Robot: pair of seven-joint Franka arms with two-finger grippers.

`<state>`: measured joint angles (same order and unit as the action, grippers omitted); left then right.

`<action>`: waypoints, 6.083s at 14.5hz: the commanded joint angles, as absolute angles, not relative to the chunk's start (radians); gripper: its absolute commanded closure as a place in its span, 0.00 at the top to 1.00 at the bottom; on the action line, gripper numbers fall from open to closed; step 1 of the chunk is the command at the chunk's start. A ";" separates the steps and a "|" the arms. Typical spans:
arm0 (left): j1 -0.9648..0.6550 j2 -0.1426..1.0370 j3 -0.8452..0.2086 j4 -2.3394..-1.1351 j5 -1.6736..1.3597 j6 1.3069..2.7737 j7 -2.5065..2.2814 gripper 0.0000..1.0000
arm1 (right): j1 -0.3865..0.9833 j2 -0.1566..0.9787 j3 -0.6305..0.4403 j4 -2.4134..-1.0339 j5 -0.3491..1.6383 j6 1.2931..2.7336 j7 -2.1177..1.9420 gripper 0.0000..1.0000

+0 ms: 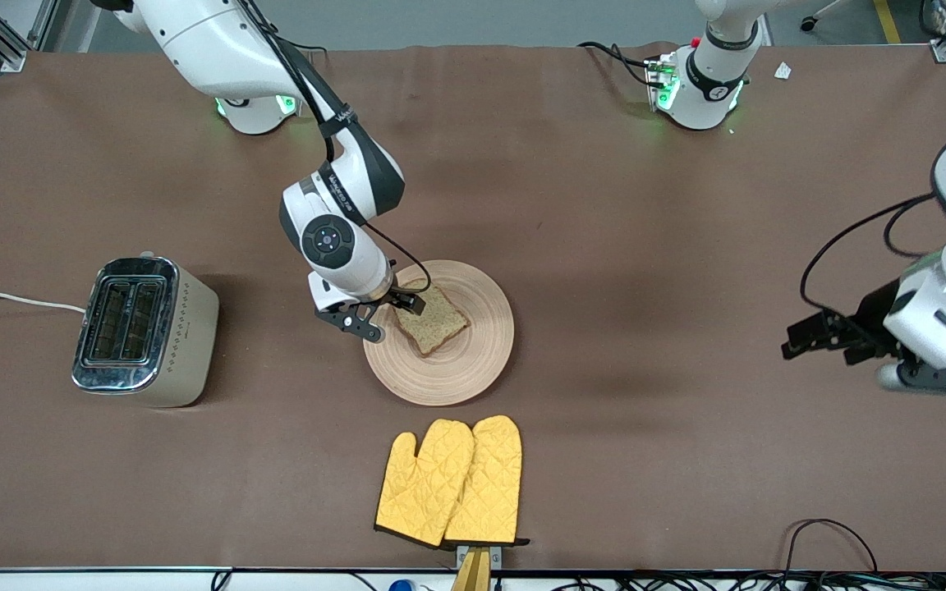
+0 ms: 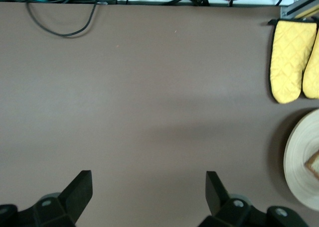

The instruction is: Move plate and put bread in toaster

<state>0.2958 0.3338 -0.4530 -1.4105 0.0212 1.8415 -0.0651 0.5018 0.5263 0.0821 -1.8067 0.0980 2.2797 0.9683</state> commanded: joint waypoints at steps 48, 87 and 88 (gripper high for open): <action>-0.008 -0.052 -0.133 -1.540 -0.009 1.444 -0.091 1.00 | 0.198 0.439 0.068 -1.295 -0.714 1.298 -0.119 0.00; -0.005 -0.028 -0.146 -1.522 -0.006 1.448 -0.092 1.00 | 0.092 0.416 0.077 -1.335 -0.355 1.417 0.118 1.00; -0.003 -0.028 -0.144 -1.520 -0.005 1.448 -0.083 1.00 | 0.075 0.384 0.077 -1.336 -0.291 1.417 0.118 1.00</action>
